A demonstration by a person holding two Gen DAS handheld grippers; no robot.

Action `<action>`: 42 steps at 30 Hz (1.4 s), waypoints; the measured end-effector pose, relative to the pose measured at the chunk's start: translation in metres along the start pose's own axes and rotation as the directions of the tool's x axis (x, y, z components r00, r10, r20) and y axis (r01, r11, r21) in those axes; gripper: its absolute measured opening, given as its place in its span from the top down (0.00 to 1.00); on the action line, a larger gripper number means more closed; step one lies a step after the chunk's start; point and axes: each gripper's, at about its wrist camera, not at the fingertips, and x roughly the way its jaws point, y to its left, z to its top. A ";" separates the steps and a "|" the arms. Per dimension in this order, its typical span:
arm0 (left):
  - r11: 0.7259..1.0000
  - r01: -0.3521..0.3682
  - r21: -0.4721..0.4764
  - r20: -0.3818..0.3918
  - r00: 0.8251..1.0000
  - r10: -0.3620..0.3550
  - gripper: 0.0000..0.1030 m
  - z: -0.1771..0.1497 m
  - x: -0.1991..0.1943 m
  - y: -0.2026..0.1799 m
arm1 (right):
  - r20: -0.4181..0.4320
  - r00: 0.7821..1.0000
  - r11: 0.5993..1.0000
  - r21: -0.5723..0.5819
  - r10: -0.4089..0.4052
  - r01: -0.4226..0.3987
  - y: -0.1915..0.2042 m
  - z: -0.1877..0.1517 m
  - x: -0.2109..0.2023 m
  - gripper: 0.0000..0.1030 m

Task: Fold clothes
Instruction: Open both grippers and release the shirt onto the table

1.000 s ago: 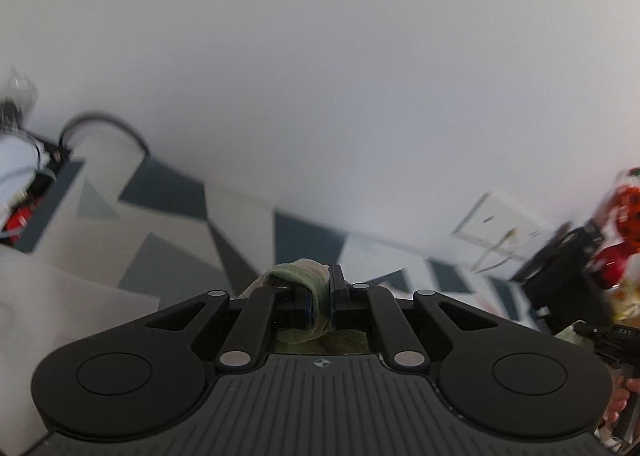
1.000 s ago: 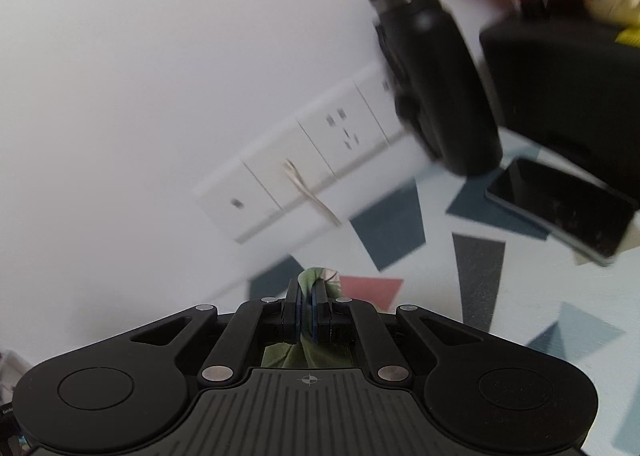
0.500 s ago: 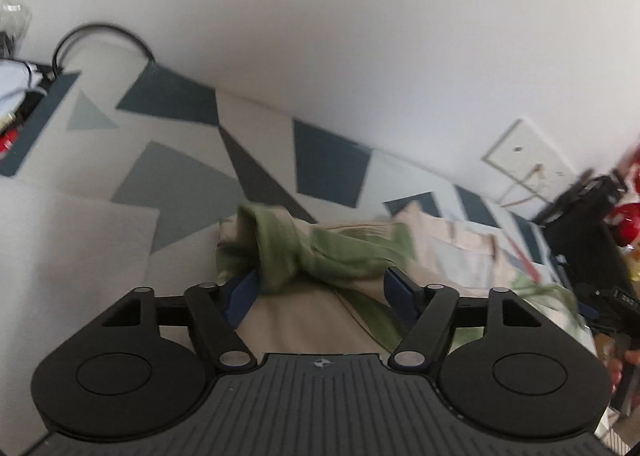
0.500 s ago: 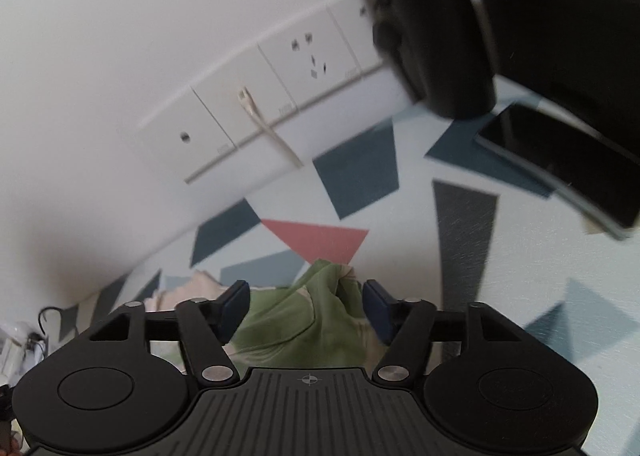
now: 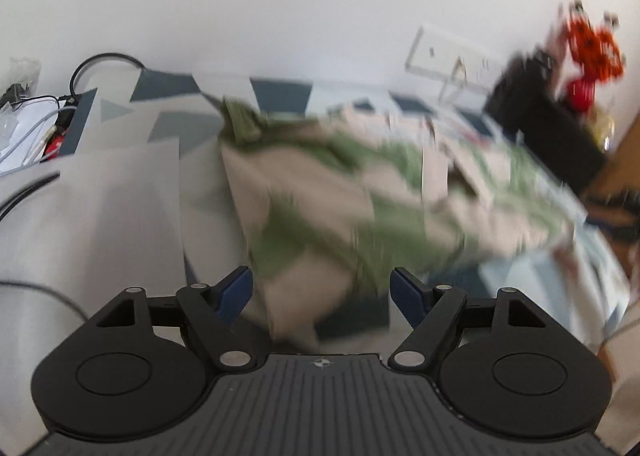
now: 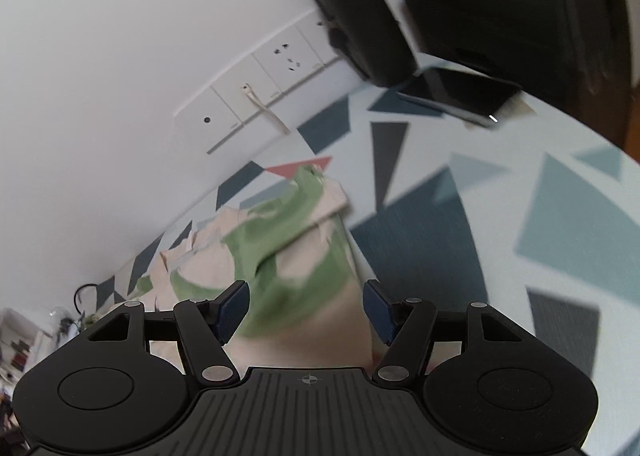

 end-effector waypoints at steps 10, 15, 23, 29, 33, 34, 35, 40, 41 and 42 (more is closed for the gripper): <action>0.996 -0.009 -0.083 0.043 0.999 0.013 0.95 -0.011 0.022 0.012 | -0.024 0.999 0.991 0.130 -0.040 0.043 -0.013 -0.003 0.013 0.42; 0.999 -0.036 0.000 0.042 0.998 0.036 0.96 -0.010 0.013 0.008 | -0.069 0.995 0.991 0.107 -0.070 0.078 -0.007 -0.004 0.035 0.49; 0.993 -0.121 -0.013 0.060 0.991 0.121 1.00 -0.024 -0.009 0.034 | -0.003 0.998 0.998 0.028 -0.059 0.060 0.003 -0.006 0.014 0.96; 0.990 -0.075 -0.119 0.053 0.995 0.082 0.89 -0.031 -0.019 0.045 | -0.066 0.978 0.980 -0.010 -0.199 0.199 -0.001 -0.026 0.017 0.78; 0.998 0.004 -0.070 0.132 0.991 0.006 0.60 -0.004 -0.021 0.021 | 0.007 0.980 0.975 -0.099 -0.199 0.198 0.026 -0.026 0.001 0.67; 0.998 0.025 -0.052 0.142 0.990 -0.017 0.59 0.005 -0.015 0.013 | 0.022 0.982 0.971 -0.146 -0.190 0.191 0.037 -0.026 0.002 0.65; 0.998 0.046 -0.034 0.151 0.988 -0.040 0.58 0.014 -0.009 0.004 | 0.036 0.983 0.964 -0.193 -0.180 0.184 0.048 -0.026 0.002 0.58; 0.993 0.119 0.008 0.090 0.989 -0.119 0.53 0.042 0.047 -0.034 | 0.022 0.992 0.914 -0.387 -0.123 0.122 0.096 -0.034 0.035 0.54; 0.992 0.126 0.020 0.061 0.990 -0.127 0.53 0.042 0.059 -0.041 | 0.009 0.992 0.901 -0.418 -0.122 0.115 0.104 -0.038 0.043 0.54; 0.990 0.132 0.044 0.026 0.991 -0.133 0.54 0.039 0.068 -0.048 | -0.018 0.991 0.889 -0.444 -0.131 0.109 0.109 -0.042 0.051 0.54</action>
